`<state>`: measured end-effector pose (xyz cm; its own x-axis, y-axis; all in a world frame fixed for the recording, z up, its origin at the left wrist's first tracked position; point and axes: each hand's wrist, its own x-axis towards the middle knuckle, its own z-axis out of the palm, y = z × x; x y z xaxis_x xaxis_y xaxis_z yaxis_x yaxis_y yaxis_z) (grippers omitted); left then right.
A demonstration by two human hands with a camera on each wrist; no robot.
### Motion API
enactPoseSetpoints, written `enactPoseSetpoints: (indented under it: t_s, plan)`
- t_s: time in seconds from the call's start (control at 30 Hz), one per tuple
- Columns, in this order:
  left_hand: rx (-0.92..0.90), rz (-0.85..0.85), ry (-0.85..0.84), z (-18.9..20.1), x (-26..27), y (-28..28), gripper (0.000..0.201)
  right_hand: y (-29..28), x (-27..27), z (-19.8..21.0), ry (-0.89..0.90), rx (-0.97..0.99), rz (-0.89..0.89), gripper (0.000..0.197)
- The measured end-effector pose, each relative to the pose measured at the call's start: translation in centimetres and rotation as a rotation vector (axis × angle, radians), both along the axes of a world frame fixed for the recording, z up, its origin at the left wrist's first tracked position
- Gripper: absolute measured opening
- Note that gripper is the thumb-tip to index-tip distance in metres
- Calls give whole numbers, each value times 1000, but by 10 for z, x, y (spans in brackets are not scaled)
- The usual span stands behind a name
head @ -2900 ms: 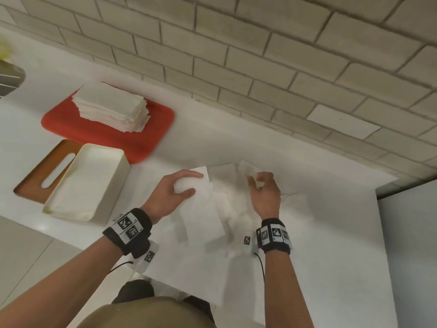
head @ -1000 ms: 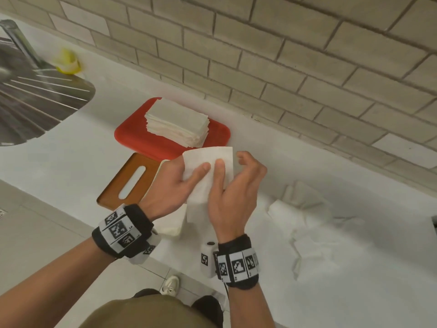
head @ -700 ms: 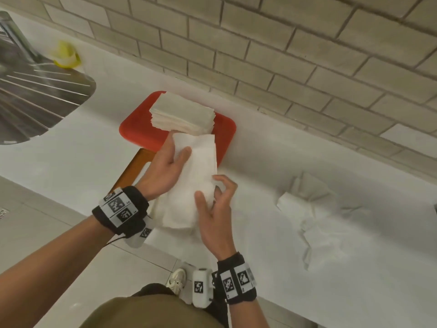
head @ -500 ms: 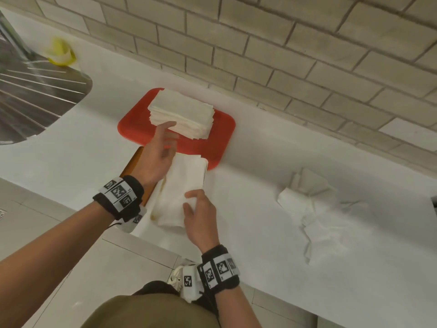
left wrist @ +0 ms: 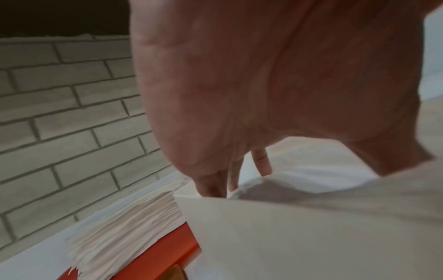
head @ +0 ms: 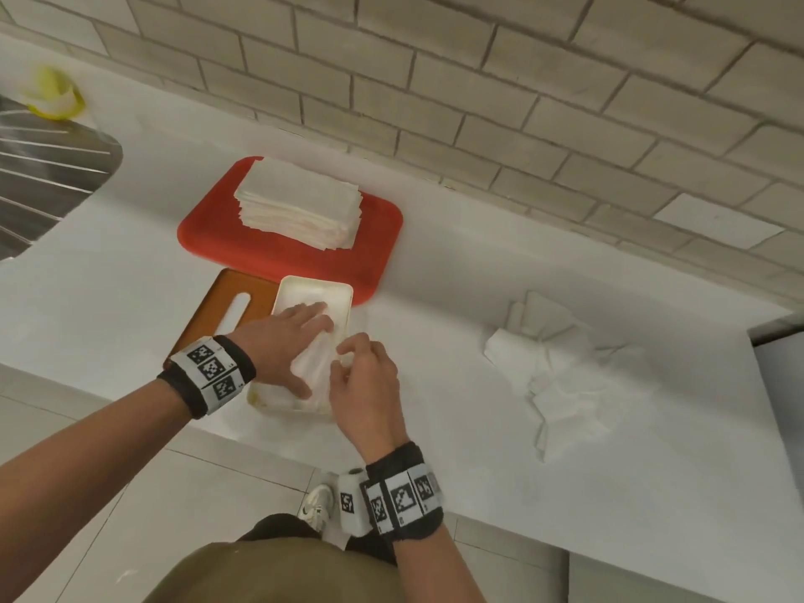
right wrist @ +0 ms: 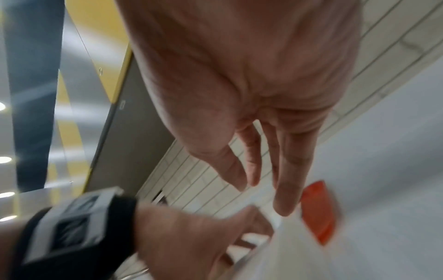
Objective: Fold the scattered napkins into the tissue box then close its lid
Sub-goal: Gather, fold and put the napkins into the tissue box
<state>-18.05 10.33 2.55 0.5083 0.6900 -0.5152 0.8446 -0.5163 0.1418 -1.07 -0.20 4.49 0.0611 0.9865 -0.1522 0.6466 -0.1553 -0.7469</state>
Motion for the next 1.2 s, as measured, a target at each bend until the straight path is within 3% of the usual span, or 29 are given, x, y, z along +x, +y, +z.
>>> enactPoseSetpoints:
  t_s: [0.07,0.13,0.2,0.27,0.37,0.43,0.47,0.57,0.63,0.77,0.83,0.97,1.07,1.2]
  plan:
    - [39,-43,126,4,7,-5,136,1,41,0,-4,93,-58,15]
    - [30,-44,155,16,14,-6,139,5,90,-9,-35,102,-110,14]
    - [-4,11,118,33,21,-4,125,11,146,-19,-148,66,-159,18]
    - [7,90,37,50,30,-1,100,22,200,-26,-344,38,-142,37]
    - [184,156,-179,63,63,-4,66,52,260,-39,-687,-65,69,87]
    - [265,165,-361,65,100,-11,48,73,288,-47,-767,-135,232,96]
    - [280,159,-425,65,120,-14,42,83,299,-48,-746,-170,311,88]
    - [248,168,-501,48,175,-21,34,110,325,-46,-679,-214,479,34]
    - [187,255,-579,33,205,-25,42,116,336,-40,-533,-134,511,19]
    - [-34,523,-875,20,259,-39,76,100,334,0,-129,165,415,17]
    - [-91,609,-1004,25,285,-44,67,87,327,27,-3,286,316,12]
    - [-82,711,-1291,38,316,-43,26,74,335,45,300,368,16,14]
    - [-95,742,-1443,46,318,-38,20,63,346,36,402,377,-146,16]
    - [-251,757,-1421,47,322,-41,26,39,330,26,509,372,-240,9]
